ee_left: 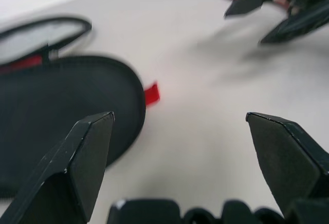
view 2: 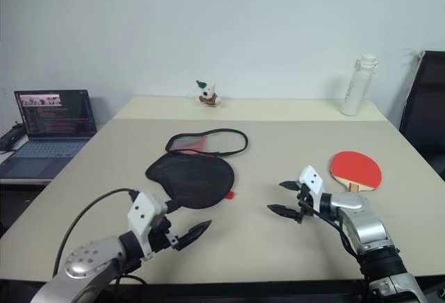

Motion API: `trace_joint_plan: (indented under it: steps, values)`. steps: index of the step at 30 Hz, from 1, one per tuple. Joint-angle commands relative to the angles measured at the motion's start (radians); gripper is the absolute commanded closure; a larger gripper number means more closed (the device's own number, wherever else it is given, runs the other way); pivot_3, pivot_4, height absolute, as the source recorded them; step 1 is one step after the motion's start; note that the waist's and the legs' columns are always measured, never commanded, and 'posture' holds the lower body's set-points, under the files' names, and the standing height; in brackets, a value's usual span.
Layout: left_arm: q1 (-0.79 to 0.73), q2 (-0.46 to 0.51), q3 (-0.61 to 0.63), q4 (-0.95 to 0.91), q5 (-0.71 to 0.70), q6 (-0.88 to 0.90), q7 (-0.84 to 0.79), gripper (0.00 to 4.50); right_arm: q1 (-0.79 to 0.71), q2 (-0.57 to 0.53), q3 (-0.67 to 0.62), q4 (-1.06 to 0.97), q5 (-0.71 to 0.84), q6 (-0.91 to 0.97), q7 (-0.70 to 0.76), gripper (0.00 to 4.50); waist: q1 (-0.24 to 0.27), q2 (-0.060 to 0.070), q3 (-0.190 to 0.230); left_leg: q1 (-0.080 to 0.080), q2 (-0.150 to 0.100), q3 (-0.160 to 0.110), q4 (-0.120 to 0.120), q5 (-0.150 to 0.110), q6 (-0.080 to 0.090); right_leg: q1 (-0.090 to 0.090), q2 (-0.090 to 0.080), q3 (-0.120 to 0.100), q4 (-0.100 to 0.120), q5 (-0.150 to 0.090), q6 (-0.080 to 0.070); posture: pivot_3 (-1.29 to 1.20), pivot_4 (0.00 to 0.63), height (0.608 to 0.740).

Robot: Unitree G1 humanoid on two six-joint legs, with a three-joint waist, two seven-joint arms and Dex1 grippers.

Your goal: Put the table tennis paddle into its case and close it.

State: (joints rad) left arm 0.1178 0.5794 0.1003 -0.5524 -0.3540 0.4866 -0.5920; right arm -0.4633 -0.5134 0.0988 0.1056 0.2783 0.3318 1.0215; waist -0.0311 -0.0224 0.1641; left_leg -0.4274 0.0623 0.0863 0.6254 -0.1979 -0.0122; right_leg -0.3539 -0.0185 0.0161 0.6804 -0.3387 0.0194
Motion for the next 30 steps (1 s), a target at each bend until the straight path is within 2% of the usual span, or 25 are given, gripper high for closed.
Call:
trace_joint_plan:
  steps: [1, 7, 15, 19, 24, 30]
  values:
    - [-0.01, -0.011, 0.046, 0.038, 0.006, -0.067, 0.004, 0.02, 0.008, -0.038, -0.014, -0.081, 0.024, 0.04, 0.016, 0.0, 0.002, 0.0, 0.0, 0.0, 0.0, 0.0, 0.0, 0.0, 0.0, 0.0, 0.0, 0.0, 0.0, 0.0, 0.0, 0.0, 0.15, 0.74]
    - [-0.071, -0.028, 0.029, 0.096, 0.004, -0.116, -0.02, 0.02, 0.027, -0.091, -0.04, -0.122, 0.034, 0.06, 0.007, 0.0, 0.008, -0.002, 0.001, 0.0, -0.001, -0.001, 0.001, 0.0, 0.001, 0.001, -0.001, -0.001, 0.0, 0.0, 0.0, 0.0, 0.15, 0.74]
    - [-0.156, 0.078, 0.083, 0.217, -0.033, -0.142, -0.167, 0.02, 0.013, -0.077, -0.056, -0.227, 0.095, 0.117, -0.018, 0.0, -0.002, -0.002, 0.001, 0.0, 0.0, -0.001, 0.0, 0.0, 0.0, 0.0, 0.0, -0.001, 0.0, 0.0, 0.0, 0.0, 0.15, 0.74]
    - [-0.22, 0.095, 0.057, 0.302, -0.036, -0.148, -0.23, 0.02, 0.009, -0.061, -0.063, -0.321, 0.134, 0.169, -0.041, 0.0, 0.002, -0.003, 0.002, 0.0, 0.0, 0.0, 0.0, 0.0, 0.0, 0.0, 0.0, -0.001, 0.0, 0.0, 0.0, 0.0, 0.15, 0.74]
    - [-0.336, 0.105, 0.003, 0.447, 0.016, -0.205, -0.292, 0.02, 0.064, -0.124, -0.087, -0.458, 0.205, 0.233, -0.023, 0.0, 0.01, -0.004, 0.003, 0.0, 0.0, -0.001, 0.0, 0.0, 0.0, 0.0, 0.0, -0.002, 0.0, 0.0, 0.0, 0.0, 0.15, 0.74]
    - [-0.389, 0.101, -0.031, 0.543, 0.047, -0.266, -0.334, 0.02, 0.092, -0.116, -0.076, -0.481, 0.204, 0.225, -0.056, 0.0, -0.001, -0.005, 0.004, -0.001, 0.0, -0.001, 0.0, 0.0, 0.0, 0.0, 0.0, -0.001, 0.0, 0.0, 0.0, 0.0, 0.15, 0.74]
